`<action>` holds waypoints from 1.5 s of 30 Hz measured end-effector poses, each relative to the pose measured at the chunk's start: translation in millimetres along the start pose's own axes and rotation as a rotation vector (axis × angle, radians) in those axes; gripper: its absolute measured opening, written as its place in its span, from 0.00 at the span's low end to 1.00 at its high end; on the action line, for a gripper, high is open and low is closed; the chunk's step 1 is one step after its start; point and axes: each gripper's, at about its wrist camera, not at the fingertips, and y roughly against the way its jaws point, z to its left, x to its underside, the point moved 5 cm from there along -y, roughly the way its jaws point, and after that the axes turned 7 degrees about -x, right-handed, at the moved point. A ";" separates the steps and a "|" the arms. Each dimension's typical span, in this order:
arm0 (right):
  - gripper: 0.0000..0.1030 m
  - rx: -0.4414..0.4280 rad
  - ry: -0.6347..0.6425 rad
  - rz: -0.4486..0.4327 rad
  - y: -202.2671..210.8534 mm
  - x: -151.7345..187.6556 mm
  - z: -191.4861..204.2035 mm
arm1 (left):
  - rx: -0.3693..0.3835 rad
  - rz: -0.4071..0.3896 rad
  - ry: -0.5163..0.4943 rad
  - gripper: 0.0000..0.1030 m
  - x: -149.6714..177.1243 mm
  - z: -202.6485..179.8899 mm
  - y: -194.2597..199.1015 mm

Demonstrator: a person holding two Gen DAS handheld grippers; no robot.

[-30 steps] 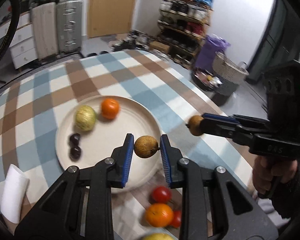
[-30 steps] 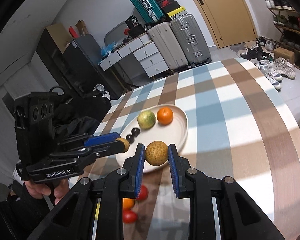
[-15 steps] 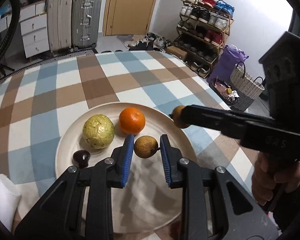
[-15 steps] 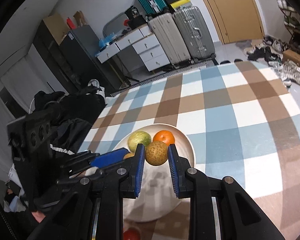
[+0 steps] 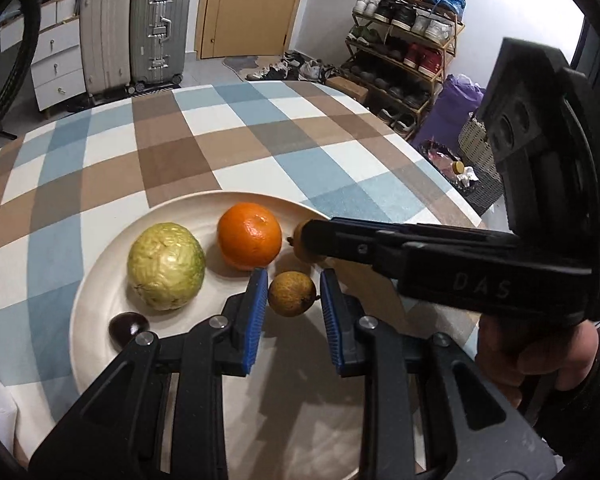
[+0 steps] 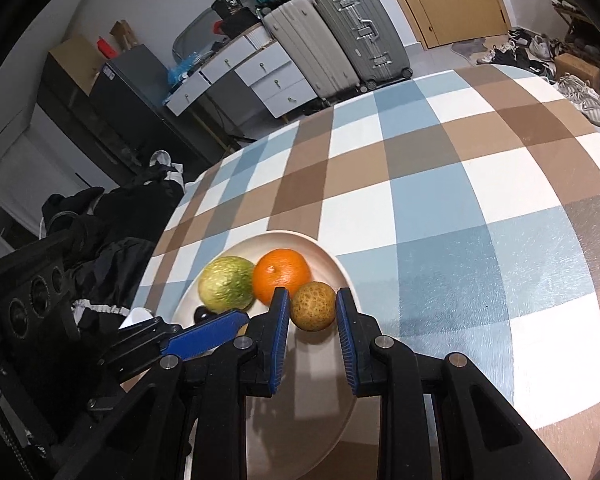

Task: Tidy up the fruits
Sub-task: 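Carry both kiwis onto the cream plate and open both tools, then withdraw both tools from the plate toward the remaining fruits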

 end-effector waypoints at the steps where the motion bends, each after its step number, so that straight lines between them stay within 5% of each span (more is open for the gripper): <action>1: 0.24 0.007 0.006 0.001 -1.6 0.3 0.2 | -0.002 0.003 -0.002 0.24 -0.1 -0.7 -1.8; 13: 0.28 0.033 0.046 -0.068 11.6 -6.0 7.3 | -0.004 0.004 0.042 0.25 -1.7 7.7 7.8; 27: 0.70 0.027 0.080 -0.209 100.2 28.4 40.0 | -0.113 -0.147 0.086 0.82 8.2 6.7 109.1; 35: 0.96 0.025 0.157 -0.286 151.1 59.1 74.8 | -0.196 -0.198 0.091 0.93 30.0 -5.4 168.5; 39: 0.99 0.016 0.191 -0.338 173.7 71.5 92.3 | -0.228 -0.267 0.075 0.99 41.2 -15.1 201.2; 45: 1.00 -0.036 0.247 -0.383 192.5 102.2 118.3 | -0.231 -0.256 0.096 0.99 69.1 -28.4 230.6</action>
